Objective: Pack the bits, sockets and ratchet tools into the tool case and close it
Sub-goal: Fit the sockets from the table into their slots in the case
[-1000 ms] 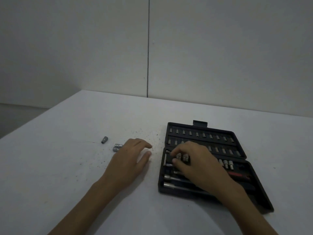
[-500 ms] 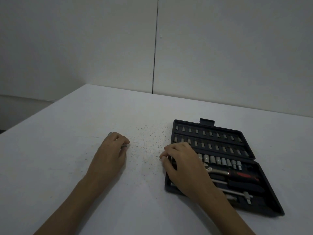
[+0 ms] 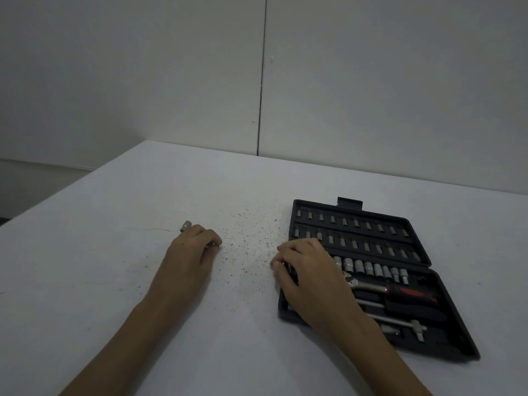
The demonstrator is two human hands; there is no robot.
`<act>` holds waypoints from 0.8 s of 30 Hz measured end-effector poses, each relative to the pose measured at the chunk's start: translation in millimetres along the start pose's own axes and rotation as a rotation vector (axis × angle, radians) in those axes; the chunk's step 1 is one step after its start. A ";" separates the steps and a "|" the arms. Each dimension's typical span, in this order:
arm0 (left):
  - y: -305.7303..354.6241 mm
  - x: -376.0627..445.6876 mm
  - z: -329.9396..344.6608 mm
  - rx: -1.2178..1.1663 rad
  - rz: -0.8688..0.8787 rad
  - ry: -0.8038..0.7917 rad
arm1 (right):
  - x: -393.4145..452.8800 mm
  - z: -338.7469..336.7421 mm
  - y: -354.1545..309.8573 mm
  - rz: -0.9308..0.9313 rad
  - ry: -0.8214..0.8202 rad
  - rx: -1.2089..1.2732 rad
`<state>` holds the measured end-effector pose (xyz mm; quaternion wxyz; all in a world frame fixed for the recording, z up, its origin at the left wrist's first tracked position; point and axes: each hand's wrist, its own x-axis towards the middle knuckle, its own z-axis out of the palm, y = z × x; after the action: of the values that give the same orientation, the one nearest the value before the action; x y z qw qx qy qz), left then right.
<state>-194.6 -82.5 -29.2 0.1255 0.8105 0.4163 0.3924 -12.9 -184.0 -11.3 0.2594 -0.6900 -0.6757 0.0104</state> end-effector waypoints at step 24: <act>107.3 19.3 62.5 -0.601 0.038 -0.260 | -21.1 -56.5 50.7 0.163 0.135 0.450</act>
<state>-79.8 -126.6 -3.4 0.4040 0.7880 0.2470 0.3934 52.8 -220.8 11.6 0.4495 -0.6660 -0.5797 0.1352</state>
